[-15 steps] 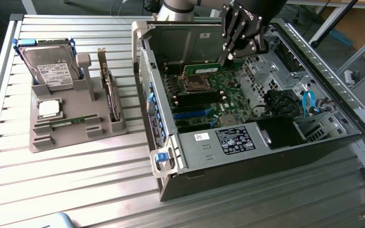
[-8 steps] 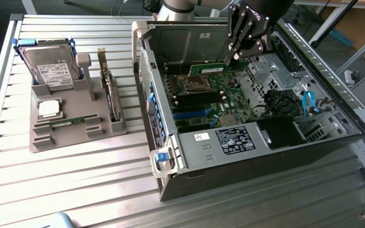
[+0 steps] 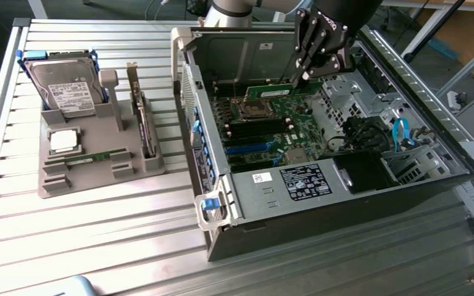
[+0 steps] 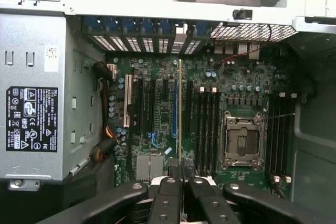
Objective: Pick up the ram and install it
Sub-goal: 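Pick up the ram and move it above insertion slot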
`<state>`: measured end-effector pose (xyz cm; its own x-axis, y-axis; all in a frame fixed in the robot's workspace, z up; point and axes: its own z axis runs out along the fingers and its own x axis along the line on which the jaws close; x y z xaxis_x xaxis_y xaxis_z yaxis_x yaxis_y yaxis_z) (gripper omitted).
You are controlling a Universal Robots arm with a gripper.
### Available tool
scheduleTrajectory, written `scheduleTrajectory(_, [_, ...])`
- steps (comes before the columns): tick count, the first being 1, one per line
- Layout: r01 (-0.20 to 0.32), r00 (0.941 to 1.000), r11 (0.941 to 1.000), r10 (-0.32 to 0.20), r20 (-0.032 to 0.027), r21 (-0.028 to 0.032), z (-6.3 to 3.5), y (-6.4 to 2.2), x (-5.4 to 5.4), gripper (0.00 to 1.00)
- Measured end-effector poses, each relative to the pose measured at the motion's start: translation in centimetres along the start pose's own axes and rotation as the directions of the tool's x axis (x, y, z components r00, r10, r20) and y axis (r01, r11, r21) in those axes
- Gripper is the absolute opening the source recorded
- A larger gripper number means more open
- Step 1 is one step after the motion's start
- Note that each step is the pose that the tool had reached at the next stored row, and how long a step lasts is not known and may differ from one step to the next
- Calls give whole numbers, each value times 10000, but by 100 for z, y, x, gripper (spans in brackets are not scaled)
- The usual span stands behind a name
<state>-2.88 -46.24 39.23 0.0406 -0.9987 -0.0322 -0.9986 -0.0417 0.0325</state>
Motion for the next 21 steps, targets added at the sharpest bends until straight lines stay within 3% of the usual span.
scheduleTrajectory(10, [1,10000,10000,-1,2,1,24,-5,0,12])
scheduleTrajectory(21, [0,10000,10000,0,-1,0,33,-10,-78,12])
